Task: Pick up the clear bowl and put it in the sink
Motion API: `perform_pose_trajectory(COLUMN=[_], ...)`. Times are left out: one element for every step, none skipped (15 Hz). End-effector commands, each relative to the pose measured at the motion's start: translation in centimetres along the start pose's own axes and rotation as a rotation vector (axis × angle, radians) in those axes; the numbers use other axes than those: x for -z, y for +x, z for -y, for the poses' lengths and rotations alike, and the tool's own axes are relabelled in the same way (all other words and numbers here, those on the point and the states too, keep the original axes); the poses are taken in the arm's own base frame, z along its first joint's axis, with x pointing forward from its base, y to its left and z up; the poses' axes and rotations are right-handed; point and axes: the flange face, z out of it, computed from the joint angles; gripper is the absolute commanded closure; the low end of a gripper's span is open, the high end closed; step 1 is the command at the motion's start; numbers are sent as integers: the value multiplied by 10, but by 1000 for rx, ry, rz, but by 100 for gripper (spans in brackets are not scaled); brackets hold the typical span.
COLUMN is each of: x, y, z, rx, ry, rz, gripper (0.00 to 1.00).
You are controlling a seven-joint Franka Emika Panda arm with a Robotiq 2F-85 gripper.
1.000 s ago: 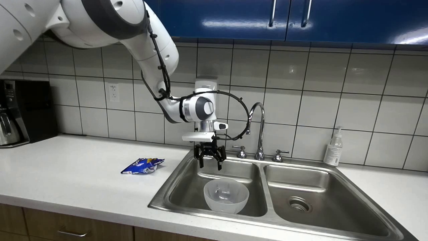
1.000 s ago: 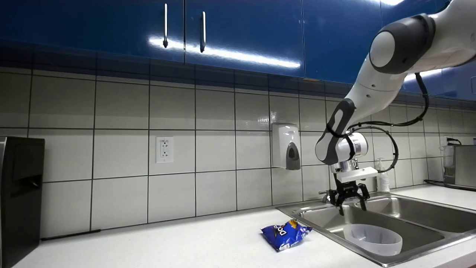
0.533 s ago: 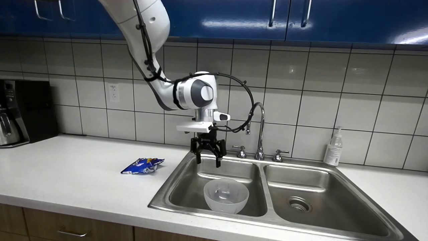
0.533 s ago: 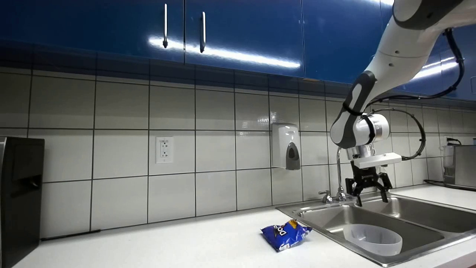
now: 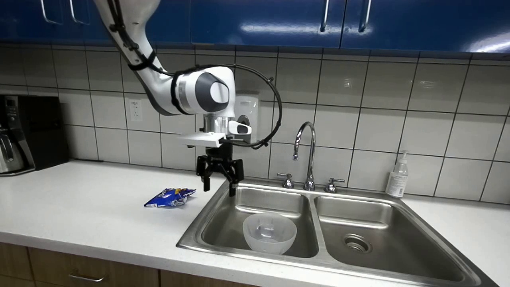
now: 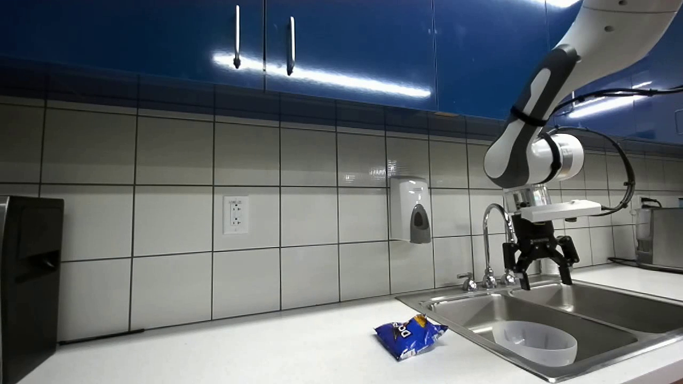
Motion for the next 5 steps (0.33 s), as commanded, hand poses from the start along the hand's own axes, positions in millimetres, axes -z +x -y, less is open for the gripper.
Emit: perform_pose_trajectory(x=[15, 2, 5, 7, 9], y=[-52, -23, -32, -39, -43], z=[33, 21, 29, 34, 36], rx=[64, 45, 59, 68, 73], ry=[-13, 0, 1, 2, 2], rz=[24, 18, 24, 24, 22], gripper=[0, 0, 0, 0, 0])
